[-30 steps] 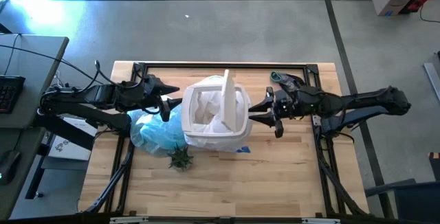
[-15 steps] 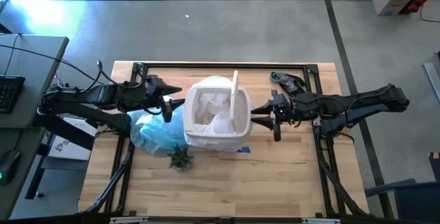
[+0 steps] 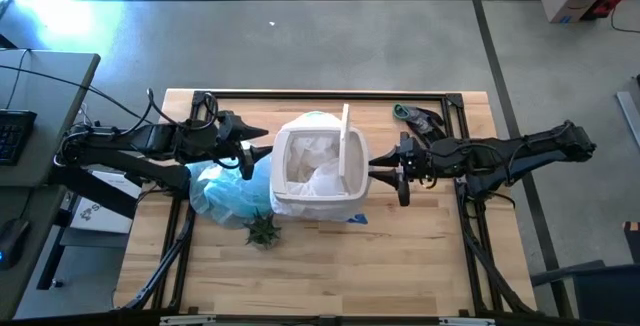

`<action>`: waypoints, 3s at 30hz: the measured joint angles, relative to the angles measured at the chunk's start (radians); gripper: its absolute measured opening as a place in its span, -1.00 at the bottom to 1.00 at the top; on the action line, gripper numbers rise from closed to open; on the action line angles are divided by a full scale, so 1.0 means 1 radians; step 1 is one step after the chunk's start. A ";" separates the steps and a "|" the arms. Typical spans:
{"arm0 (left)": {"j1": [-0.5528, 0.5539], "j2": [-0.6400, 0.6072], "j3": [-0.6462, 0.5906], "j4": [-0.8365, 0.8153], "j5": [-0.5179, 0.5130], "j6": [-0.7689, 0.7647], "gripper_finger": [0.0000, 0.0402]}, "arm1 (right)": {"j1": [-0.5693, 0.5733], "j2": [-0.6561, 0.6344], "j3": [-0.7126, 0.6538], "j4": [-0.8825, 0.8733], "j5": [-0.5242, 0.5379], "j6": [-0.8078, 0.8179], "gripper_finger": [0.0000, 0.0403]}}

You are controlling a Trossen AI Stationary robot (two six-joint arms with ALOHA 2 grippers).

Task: Place trash/remove bag and relplace
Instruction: Close the trash bin using the trash bin lid

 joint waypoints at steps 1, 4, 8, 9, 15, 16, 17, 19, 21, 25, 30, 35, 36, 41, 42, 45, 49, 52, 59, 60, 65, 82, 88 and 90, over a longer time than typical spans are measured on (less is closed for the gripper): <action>0.000 0.000 0.000 0.000 0.003 0.000 0.19 | 0.000 -0.002 0.000 -0.011 0.012 0.004 -0.37; -0.001 0.001 0.000 0.001 0.008 0.000 0.19 | 0.000 -0.023 0.000 -0.064 0.054 0.028 -0.37; -0.001 0.001 0.000 0.001 0.006 0.000 0.19 | 0.016 -0.056 0.000 -0.128 0.132 0.053 -0.37; -0.001 0.001 0.000 0.000 0.005 0.001 0.19 | 0.024 -0.065 0.000 -0.130 0.155 0.050 -0.37; -0.001 0.001 0.000 0.000 -0.002 0.003 0.19 | 0.067 -0.161 0.004 -0.130 0.296 0.001 -0.37; -0.001 0.001 0.000 0.000 -0.003 0.003 0.19 | 0.076 -0.175 0.009 -0.118 0.313 -0.015 -0.37; -0.001 0.001 0.000 0.000 -0.007 0.004 0.19 | 0.083 -0.187 0.011 -0.088 0.314 -0.034 -0.37; -0.001 0.001 0.000 0.000 -0.016 0.004 0.19 | 0.094 -0.198 0.011 -0.023 0.300 -0.079 -0.37; -0.001 0.001 0.004 -0.001 -0.024 0.010 0.19 | 0.099 -0.195 0.012 0.025 0.273 -0.111 -0.37; -0.001 0.002 0.011 0.000 -0.025 0.013 0.19 | 0.097 -0.153 0.012 0.034 0.245 -0.109 -0.37; 0.000 0.002 0.011 0.001 -0.026 0.017 0.19 | 0.097 -0.081 0.012 0.062 0.241 -0.109 -0.37; 0.000 0.002 0.011 0.001 -0.026 0.017 0.19 | 0.096 -0.042 0.012 0.095 0.216 -0.113 -0.37; 0.000 0.002 0.011 0.001 -0.026 0.017 0.19 | 0.091 -0.041 0.012 0.084 0.211 -0.102 -0.37; 0.000 0.004 0.011 0.001 -0.024 0.017 0.19 | 0.077 -0.041 0.012 -0.013 0.211 -0.003 -0.37; 0.000 0.005 0.012 0.002 -0.024 0.017 0.19 | 0.077 -0.041 0.012 -0.014 0.212 0.002 -0.37; 0.000 0.006 0.012 0.001 -0.024 0.017 0.19 | 0.077 -0.042 0.012 -0.010 0.213 0.000 -0.37; 0.000 0.005 0.012 0.000 -0.024 0.017 0.19 | 0.077 -0.044 0.028 -0.012 0.222 -0.029 -0.37; 0.000 0.004 0.012 -0.001 -0.029 0.026 0.19 | 0.077 -0.044 0.068 -0.010 0.225 -0.071 -0.37; 0.000 -0.015 0.012 -0.003 -0.063 0.054 0.19 | 0.074 -0.043 0.174 0.030 0.258 -0.216 -0.37; 0.000 -0.015 0.012 -0.003 -0.064 0.054 0.19 | 0.067 -0.037 0.185 0.048 0.252 -0.240 -0.37; 0.000 -0.014 0.012 -0.003 -0.064 0.059 0.19 | -0.015 0.030 0.251 0.077 0.105 -0.267 -0.37; 0.000 -0.014 0.012 -0.068 -0.063 0.033 0.19 | -0.217 0.512 0.605 -0.321 -0.197 -0.204 -0.37; 0.000 -0.015 0.012 -0.069 -0.063 0.060 0.19 | -0.204 0.526 0.660 -0.378 -0.190 -0.204 -0.37; -0.001 -0.021 0.025 -0.080 -0.065 0.083 0.19 | -0.204 0.523 0.670 -0.401 -0.190 -0.204 -0.37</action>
